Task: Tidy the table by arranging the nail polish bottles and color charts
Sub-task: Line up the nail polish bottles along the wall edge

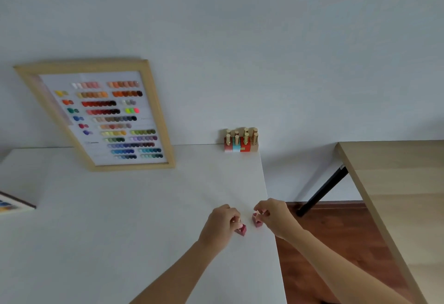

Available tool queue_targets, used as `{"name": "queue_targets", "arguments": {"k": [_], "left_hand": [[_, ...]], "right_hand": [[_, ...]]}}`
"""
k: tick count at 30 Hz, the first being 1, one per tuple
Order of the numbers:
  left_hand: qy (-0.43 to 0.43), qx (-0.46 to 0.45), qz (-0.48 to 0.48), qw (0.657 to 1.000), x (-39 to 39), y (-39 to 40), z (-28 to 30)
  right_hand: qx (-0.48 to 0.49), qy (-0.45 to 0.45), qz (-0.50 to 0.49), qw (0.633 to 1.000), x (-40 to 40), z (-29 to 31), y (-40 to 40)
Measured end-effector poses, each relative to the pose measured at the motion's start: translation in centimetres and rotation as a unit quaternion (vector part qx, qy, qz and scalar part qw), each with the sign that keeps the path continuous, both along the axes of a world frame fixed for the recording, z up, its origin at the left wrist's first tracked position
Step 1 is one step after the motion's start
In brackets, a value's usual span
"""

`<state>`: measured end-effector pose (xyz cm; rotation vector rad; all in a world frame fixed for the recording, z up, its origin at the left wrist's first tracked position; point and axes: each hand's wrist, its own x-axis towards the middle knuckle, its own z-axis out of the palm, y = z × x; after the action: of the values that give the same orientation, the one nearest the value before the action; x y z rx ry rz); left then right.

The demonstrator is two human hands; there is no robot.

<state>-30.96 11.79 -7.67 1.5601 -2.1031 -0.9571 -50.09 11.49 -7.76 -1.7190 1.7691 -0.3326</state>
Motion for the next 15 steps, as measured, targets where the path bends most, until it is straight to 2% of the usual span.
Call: {"name": "queue_targets", "arguments": {"k": [6, 9, 15], "left_hand": [[0.021, -0.034, 0.084, 0.996, 3.2, -4.2, 2.3], [0.026, -0.053, 0.116, 0.992, 4.7, -7.1, 3.1], [0.033, -0.056, 0.15, 0.986, 6.0, -13.9, 3.3]], "right_hand": [[-0.046, 0.008, -0.002, 0.999, 1.7, 1.1, -3.4], [-0.066, -0.016, -0.017, 0.998, 3.1, 2.2, -5.8], [-0.086, -0.036, -0.023, 0.995, 5.7, 3.4, -10.7]]}}
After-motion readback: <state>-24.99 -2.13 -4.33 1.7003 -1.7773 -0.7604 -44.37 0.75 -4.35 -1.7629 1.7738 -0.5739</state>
